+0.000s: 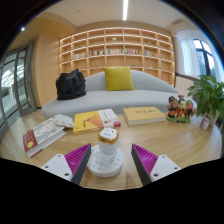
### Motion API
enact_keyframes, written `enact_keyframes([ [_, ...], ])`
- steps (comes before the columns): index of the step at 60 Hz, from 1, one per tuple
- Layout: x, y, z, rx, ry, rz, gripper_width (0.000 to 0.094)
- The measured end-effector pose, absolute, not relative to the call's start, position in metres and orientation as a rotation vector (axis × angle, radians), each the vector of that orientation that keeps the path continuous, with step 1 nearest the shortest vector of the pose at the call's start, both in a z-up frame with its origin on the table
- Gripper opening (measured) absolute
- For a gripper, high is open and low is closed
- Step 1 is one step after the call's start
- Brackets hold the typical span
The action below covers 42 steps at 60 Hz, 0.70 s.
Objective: Unplug charger
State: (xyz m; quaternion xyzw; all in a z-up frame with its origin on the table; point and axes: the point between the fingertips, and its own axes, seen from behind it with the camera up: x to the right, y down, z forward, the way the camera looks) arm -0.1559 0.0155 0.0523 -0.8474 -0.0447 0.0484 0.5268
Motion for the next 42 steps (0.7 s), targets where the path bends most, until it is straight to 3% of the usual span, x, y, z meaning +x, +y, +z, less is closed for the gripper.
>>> enact_keyframes([
  [7, -0.164, 0.051, 0.038, -2.038, -0.095, 0.111, 0.0735],
  [11, -0.167, 0.063, 0.033, -2.048, -0.086, 0.113, 0.0620],
  [15, -0.171, 0.069, 0.031, -2.044, -0.085, 0.135, 0.0424],
  [24, -0.168, 0.068, 0.035, -2.020, -0.101, 0.086, 0.0257],
  [37, -0.169, 0.066, 0.040, -1.988, -0.129, 0.122, 0.0229],
  [42, -0.164, 0.067, 0.152, -1.650, -0.189, 0.003, 0.0223],
])
